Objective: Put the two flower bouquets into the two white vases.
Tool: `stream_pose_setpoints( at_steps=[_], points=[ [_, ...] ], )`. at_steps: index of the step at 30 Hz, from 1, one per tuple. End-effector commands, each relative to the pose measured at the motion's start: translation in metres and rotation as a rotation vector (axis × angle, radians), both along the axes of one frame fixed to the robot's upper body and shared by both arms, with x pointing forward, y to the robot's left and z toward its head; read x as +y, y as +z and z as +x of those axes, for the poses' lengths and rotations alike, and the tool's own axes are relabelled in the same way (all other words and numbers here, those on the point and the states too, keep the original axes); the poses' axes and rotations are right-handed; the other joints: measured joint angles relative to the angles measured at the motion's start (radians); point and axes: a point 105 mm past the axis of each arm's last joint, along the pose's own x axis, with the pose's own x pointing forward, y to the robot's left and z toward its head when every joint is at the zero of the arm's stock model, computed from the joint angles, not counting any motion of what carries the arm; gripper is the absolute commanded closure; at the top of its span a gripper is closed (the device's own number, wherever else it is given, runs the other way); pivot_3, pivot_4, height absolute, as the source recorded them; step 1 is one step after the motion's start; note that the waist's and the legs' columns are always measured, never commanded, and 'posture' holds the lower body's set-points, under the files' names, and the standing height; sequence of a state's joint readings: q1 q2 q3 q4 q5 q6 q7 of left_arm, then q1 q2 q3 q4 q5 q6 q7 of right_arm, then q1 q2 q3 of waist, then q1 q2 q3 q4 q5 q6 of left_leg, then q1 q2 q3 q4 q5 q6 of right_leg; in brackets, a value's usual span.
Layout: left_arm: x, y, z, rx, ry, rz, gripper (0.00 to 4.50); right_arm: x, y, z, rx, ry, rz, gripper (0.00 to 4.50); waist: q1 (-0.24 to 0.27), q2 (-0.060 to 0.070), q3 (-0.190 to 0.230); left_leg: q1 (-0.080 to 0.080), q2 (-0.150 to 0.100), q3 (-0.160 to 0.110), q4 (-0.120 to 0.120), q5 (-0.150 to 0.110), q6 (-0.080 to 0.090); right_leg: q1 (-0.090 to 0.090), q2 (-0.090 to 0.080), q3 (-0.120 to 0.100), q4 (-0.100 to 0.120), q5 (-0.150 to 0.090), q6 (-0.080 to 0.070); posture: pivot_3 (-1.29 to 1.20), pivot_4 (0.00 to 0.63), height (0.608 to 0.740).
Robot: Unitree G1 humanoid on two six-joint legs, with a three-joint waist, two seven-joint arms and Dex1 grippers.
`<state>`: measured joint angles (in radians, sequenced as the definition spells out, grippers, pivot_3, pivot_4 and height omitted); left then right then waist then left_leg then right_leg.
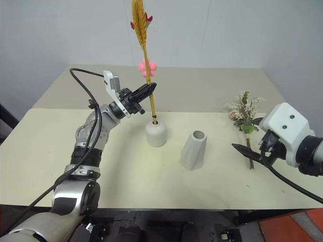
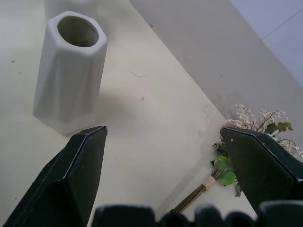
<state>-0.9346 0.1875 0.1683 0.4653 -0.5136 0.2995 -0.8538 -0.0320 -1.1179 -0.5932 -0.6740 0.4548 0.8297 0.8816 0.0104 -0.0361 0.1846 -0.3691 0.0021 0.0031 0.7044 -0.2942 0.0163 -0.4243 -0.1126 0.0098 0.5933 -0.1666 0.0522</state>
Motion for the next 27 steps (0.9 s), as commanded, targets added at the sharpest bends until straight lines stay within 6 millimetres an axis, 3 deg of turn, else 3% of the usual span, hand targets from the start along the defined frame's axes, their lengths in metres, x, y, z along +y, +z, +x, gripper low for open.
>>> stream_pose_setpoints(
  at_steps=[1, 8, 27],
  points=[
    [-0.002, 0.018, -0.012, -0.111, -0.026, 0.022, 4.47, 0.001, 0.008, 0.001, -0.048, 0.007, -0.002, 0.0, 0.0, 0.0, 0.0, 0.0, 0.0, 0.0, 0.0, 0.0, 0.0, 0.0, 0.0, 0.0, 0.0, 0.0, 0.0, 0.0, 0.15, 0.74],
    [0.0, 0.012, -0.016, -0.136, -0.033, 0.065, 4.47, 0.002, 0.008, 0.002, -0.052, 0.011, 0.004, 0.0, 0.0, 0.0, 0.0, 0.0, 0.0, 0.0, 0.0, 0.0, 0.0, 0.0, 0.0, 0.0, 0.0, 0.0, 0.0, 0.0, 0.15, 0.74],
    [-0.005, -0.012, -0.002, -0.064, -0.007, 0.067, 4.47, 0.001, 0.01, 0.002, -0.074, -0.009, 0.016, 0.0, 0.0, 0.0, 0.0, 0.0, 0.0, 0.0, 0.0, 0.0, 0.0, 0.0, 0.0, 0.0, 0.0, 0.0, 0.0, 0.0, 0.15, 0.74]
  ],
)
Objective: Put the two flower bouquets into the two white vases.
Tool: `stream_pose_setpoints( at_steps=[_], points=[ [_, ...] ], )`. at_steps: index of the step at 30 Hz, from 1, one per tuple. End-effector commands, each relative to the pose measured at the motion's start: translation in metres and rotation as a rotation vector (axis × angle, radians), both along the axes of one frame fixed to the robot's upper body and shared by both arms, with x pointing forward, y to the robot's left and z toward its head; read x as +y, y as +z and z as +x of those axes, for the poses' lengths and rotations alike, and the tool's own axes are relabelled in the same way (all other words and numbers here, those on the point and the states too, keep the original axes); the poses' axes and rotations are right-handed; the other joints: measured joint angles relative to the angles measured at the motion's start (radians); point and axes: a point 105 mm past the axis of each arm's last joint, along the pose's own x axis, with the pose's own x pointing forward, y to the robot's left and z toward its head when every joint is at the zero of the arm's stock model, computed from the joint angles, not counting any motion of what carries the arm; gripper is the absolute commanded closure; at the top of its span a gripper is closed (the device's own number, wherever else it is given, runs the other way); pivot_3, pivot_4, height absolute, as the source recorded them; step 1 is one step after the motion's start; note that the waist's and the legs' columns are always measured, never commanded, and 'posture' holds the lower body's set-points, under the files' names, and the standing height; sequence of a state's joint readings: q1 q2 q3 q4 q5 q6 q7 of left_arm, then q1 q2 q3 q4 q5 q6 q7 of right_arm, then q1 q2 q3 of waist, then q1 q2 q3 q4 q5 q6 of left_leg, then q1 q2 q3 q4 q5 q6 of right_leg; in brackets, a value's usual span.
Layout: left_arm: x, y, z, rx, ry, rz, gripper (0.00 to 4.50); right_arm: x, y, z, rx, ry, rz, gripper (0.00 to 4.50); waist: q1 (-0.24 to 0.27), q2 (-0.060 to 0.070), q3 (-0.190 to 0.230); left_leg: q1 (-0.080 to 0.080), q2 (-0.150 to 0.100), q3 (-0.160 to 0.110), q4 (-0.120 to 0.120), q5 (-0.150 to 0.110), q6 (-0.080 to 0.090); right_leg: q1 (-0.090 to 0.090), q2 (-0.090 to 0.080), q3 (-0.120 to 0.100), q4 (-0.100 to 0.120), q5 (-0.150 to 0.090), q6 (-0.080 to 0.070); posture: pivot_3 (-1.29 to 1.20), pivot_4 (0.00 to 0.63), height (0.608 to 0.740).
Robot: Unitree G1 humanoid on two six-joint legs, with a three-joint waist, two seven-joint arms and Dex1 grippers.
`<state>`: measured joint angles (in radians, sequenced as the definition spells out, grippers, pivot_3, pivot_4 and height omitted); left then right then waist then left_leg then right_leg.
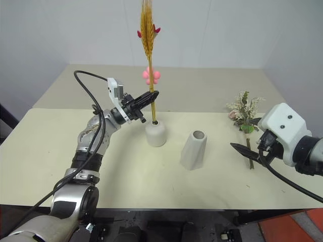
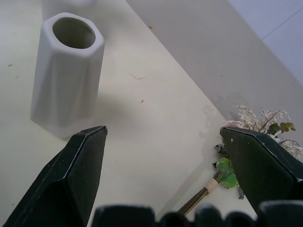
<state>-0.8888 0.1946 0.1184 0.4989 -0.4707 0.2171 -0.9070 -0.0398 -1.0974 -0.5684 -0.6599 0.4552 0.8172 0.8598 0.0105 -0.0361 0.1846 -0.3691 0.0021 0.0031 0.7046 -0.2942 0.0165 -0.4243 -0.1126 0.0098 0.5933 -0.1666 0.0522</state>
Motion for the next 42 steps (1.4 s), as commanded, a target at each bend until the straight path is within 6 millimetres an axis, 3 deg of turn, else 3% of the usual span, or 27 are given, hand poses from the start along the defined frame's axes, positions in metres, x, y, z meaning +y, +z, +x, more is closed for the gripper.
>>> stream_pose_setpoints(
  at_steps=[1, 6, 15, 21, 25, 29, 32, 37, 42],
  points=[
    [-0.002, 0.011, 0.001, -0.044, 0.005, -0.01, 4.47, 0.0, 0.013, -0.002, -0.072, -0.007, -0.009, 0.0, 0.0, 0.0, 0.0, 0.0, 0.0, 0.0, 0.0, 0.0, 0.0, 0.0, 0.0, 0.0, 0.0, 0.0, 0.0, 0.0, 0.15, 0.74],
    [-0.005, 0.011, 0.002, -0.016, -0.006, -0.051, 4.47, 0.0, 0.013, -0.002, -0.077, -0.013, -0.009, 0.0, 0.0, 0.0, 0.0, 0.0, 0.0, 0.0, 0.0, 0.0, 0.0, 0.0, 0.0, 0.0, 0.0, 0.0, 0.0, 0.0, 0.15, 0.74],
    [-0.009, 0.011, -0.016, -0.112, -0.11, 0.046, 4.47, 0.001, 0.014, -0.003, -0.086, -0.012, -0.008, 0.0, -0.001, 0.0, 0.0, 0.0, 0.0, 0.0, 0.0, 0.0, 0.0, 0.0, 0.0, 0.0, 0.0, 0.0, 0.0, 0.0, 0.15, 0.74],
    [-0.003, 0.0, -0.012, -0.112, -0.065, 0.102, 4.47, 0.001, 0.014, -0.002, -0.093, -0.01, -0.005, 0.0, 0.0, 0.0, 0.0, 0.0, 0.0, 0.0, 0.0, 0.0, 0.0, 0.0, 0.0, 0.0, 0.0, 0.0, 0.0, 0.0, 0.15, 0.74],
    [0.0, -0.005, -0.02, -0.131, -0.111, 0.157, 3.56, 0.0, 0.014, -0.002, -0.09, -0.013, -0.005, 0.0, -0.003, 0.0, 0.0, 0.0, 0.0, 0.0, 0.0, 0.0, 0.0, 0.0, 0.0, 0.0, 0.0, 0.0, 0.0, 0.0, 0.15, 0.74],
    [0.006, -0.019, -0.021, -0.098, -0.117, 0.262, 2.32, 0.0, 0.013, -0.002, -0.088, -0.015, -0.005, 0.0, -0.001, 0.0, 0.0, 0.0, 0.0, 0.0, 0.0, 0.0, 0.0, 0.0, 0.0, 0.0, 0.0, 0.0, 0.0, 0.0, 0.15, 0.74],
    [0.021, -0.012, -0.02, -0.101, -0.089, 0.277, 1.34, -0.001, 0.014, -0.001, -0.09, -0.017, -0.006, 0.0, -0.001, 0.0, 0.0, 0.0, 0.0, 0.0, 0.0, 0.0, 0.0, 0.0, 0.0, 0.0, 0.0, 0.0, 0.0, 0.0, 0.15, 0.74],
    [0.061, 0.011, -0.03, -0.144, -0.055, 0.337, 1.34, -0.008, 0.012, 0.0, -0.077, -0.059, -0.003, 0.0, -0.008, 0.0, 0.0, 0.0, 0.001, 0.0, 0.0, 0.0, 0.0, -0.001, 0.0, 0.0, 0.001, 0.0, 0.0, 0.0, 0.15, 0.74],
    [0.09, 0.029, -0.063, -0.262, -0.119, 0.577, 1.34, -0.035, 0.004, 0.017, 0.072, -0.228, 0.036, 0.0, -0.018, 0.001, 0.0, 0.0, 0.001, 0.0, 0.0, 0.0, 0.0, -0.001, 0.0, 0.0, 0.001, 0.0, 0.0, 0.0, 0.15, 0.74]
  ],
)
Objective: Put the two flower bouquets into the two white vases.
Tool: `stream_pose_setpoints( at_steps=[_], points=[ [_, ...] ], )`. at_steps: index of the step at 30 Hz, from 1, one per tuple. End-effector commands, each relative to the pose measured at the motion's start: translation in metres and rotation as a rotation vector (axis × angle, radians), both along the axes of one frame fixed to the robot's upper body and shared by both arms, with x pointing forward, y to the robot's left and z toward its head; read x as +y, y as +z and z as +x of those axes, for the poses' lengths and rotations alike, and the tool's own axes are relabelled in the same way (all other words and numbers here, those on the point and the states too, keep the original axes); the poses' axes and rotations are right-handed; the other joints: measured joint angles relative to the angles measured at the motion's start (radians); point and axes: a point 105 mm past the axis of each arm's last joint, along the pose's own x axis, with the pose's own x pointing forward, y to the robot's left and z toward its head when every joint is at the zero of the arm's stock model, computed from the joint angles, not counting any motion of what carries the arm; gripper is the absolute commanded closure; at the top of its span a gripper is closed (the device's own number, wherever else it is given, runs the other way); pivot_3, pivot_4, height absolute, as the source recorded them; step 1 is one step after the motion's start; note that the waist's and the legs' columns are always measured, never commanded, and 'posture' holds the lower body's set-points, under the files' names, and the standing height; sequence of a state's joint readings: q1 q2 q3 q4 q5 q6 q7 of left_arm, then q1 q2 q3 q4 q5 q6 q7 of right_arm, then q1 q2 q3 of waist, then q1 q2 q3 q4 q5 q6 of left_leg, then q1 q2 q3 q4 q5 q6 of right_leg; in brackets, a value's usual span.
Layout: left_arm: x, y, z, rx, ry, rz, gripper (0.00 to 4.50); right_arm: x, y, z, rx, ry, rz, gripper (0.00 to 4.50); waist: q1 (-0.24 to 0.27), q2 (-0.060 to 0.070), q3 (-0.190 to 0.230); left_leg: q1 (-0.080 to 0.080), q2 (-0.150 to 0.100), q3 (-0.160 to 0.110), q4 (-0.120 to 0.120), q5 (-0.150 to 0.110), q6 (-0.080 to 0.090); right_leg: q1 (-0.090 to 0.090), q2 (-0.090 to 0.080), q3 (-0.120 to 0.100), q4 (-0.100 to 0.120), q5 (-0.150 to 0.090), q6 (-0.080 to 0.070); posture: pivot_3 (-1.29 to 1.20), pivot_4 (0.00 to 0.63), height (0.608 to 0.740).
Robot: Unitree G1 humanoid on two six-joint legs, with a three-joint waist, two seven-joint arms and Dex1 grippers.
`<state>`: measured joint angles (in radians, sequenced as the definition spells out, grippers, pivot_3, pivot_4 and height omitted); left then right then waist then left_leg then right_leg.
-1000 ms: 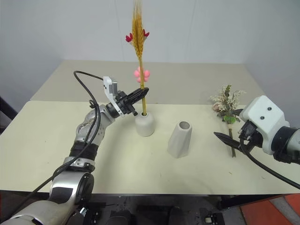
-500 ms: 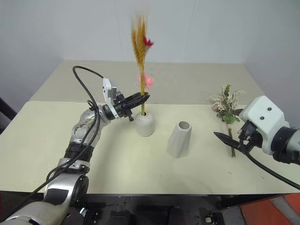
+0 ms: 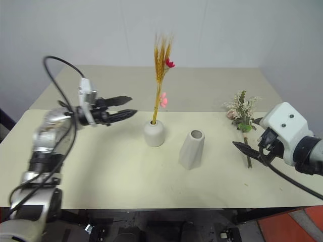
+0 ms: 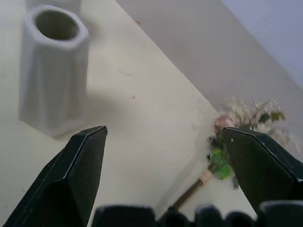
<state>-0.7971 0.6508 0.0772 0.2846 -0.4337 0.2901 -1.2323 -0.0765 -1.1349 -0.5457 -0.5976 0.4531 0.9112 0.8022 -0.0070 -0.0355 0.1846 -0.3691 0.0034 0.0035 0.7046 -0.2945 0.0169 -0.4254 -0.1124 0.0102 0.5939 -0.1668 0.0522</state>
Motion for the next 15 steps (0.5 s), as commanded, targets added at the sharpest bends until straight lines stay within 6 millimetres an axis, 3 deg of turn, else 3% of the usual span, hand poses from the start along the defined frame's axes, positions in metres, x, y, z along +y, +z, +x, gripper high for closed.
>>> stream_pose_setpoints(
  at_steps=[1, 6, 10, 15],
  points=[
    [0.005, 0.015, -0.027, -0.099, -0.102, 0.173, 1.34, -0.02, 0.001, 0.012, 0.072, -0.121, 0.031, 0.0, -0.002, 0.0, 0.0, 0.0, 0.0, 0.0, 0.0, 0.0, 0.0, 0.0, 0.0, 0.0, 0.0, 0.0, 0.0, 0.0, 0.15, 0.74],
    [0.006, 0.03, -0.051, -0.172, -0.196, 0.285, 1.34, -0.032, -0.024, 0.046, 0.231, -0.216, 0.092, 0.0, -0.006, 0.001, 0.0, 0.0, 0.001, 0.001, 0.0, 0.0, 0.0, 0.0, 0.0, 0.0, 0.0, -0.001, 0.0, 0.0, 0.15, 0.74],
    [-0.003, 0.04, -0.057, -0.222, -0.218, 0.274, 1.34, -0.043, -0.043, 0.082, 0.277, -0.316, 0.144, 0.0, -0.008, 0.001, 0.0, 0.0, 0.001, 0.001, 0.0, 0.0, 0.0, -0.001, 0.0, 0.0, -0.001, 0.0, 0.0, 0.0, 0.15, 0.74],
    [-0.01, 0.037, -0.058, -0.234, -0.213, 0.275, 1.34, -0.064, -0.059, 0.118, 0.302, -0.457, 0.193, 0.0, -0.009, 0.001, 0.0, -0.003, 0.0, 0.001, 0.0, 0.0, 0.0, -0.005, 0.0, 0.0, 0.0, 0.0, 0.0, 0.0, 0.15, 0.74]
  ],
)
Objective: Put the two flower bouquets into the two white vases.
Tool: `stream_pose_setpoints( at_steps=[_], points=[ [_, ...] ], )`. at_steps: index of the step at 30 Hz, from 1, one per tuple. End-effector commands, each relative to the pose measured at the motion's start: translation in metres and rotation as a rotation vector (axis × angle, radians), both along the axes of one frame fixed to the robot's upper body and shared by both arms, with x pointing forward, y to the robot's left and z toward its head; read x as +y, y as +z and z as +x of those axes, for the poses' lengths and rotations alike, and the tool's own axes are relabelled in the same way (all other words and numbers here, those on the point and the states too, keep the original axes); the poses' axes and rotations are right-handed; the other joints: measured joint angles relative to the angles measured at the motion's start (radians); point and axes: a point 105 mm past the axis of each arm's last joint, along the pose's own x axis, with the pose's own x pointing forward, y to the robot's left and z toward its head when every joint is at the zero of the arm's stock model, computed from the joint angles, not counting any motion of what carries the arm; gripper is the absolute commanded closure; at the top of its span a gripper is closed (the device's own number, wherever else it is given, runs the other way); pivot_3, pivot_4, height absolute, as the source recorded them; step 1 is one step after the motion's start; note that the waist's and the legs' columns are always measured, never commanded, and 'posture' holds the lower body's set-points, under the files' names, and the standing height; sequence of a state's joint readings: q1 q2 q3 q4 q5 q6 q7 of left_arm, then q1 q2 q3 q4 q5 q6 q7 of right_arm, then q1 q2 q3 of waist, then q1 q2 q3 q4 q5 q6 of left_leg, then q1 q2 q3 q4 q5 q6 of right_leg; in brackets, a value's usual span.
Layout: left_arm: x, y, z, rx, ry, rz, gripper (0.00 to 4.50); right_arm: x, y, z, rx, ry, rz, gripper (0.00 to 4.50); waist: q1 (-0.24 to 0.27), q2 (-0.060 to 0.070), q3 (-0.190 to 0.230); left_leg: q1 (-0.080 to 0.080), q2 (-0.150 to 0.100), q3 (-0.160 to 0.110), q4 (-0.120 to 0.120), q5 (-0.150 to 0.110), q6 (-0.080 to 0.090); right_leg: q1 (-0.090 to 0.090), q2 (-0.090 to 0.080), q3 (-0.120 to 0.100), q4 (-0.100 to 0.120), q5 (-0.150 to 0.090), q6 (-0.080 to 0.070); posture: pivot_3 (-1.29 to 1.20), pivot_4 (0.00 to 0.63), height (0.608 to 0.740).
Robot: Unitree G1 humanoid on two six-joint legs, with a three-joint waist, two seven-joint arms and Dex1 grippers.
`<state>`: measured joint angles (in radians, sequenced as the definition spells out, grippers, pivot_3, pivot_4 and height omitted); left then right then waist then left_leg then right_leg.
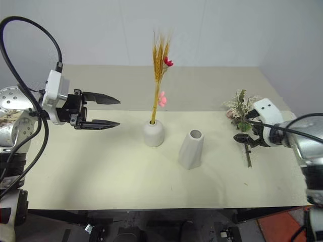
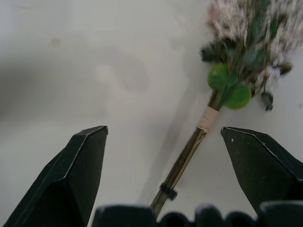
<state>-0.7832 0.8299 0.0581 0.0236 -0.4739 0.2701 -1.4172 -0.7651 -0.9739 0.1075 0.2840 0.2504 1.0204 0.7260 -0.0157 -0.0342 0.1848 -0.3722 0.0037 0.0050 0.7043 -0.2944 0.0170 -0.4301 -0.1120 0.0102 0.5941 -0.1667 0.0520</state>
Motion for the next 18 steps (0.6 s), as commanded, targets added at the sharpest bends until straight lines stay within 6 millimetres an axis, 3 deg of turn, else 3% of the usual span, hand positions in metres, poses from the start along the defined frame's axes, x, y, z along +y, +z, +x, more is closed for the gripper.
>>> stream_pose_setpoints(
  at_steps=[1, 6, 9, 18],
  points=[
    [-0.006, 0.006, -0.005, -0.045, -0.012, -0.006, 1.34, -0.023, 0.003, 0.017, -0.032, -0.097, -0.048, 0.0, -0.002, 0.0, 0.0, -0.001, 0.0, 0.0, 0.0, 0.0, 0.0, -0.001, 0.0, 0.0, 0.0, 0.0, 0.0, 0.0, 0.15, 0.74],
    [-0.009, 0.008, -0.006, -0.049, -0.01, -0.043, 1.34, -0.022, -0.009, 0.036, -0.028, -0.141, 0.005, 0.0, -0.004, 0.0, 0.0, -0.004, 0.0, 0.0, -0.001, 0.0, 0.0, -0.005, 0.0, 0.0, 0.001, 0.0, 0.0, 0.0, 0.15, 0.74],
    [-0.01, 0.006, -0.006, -0.055, -0.002, -0.035, 1.32, -0.021, -0.02, 0.041, 0.006, -0.144, -0.016, 0.54, -0.008, 0.0, 0.0, -0.009, 0.0, 0.0, 0.0, 0.001, -0.001, -0.009, 0.0, 0.0, 0.002, 0.001, 0.0, 0.0, 0.15, 0.74],
    [-0.009, 0.007, -0.002, -0.085, 0.041, -0.075, 1.32, -0.019, -0.016, 0.048, 0.003, -0.182, 0.014, 3.74, -0.022, 0.001, 0.0, -0.012, 0.0, 0.0, -0.001, 0.001, -0.001, -0.01, 0.0, 0.0, 0.001, 0.002, 0.001, 0.0, 0.15, 0.74]
  ],
)
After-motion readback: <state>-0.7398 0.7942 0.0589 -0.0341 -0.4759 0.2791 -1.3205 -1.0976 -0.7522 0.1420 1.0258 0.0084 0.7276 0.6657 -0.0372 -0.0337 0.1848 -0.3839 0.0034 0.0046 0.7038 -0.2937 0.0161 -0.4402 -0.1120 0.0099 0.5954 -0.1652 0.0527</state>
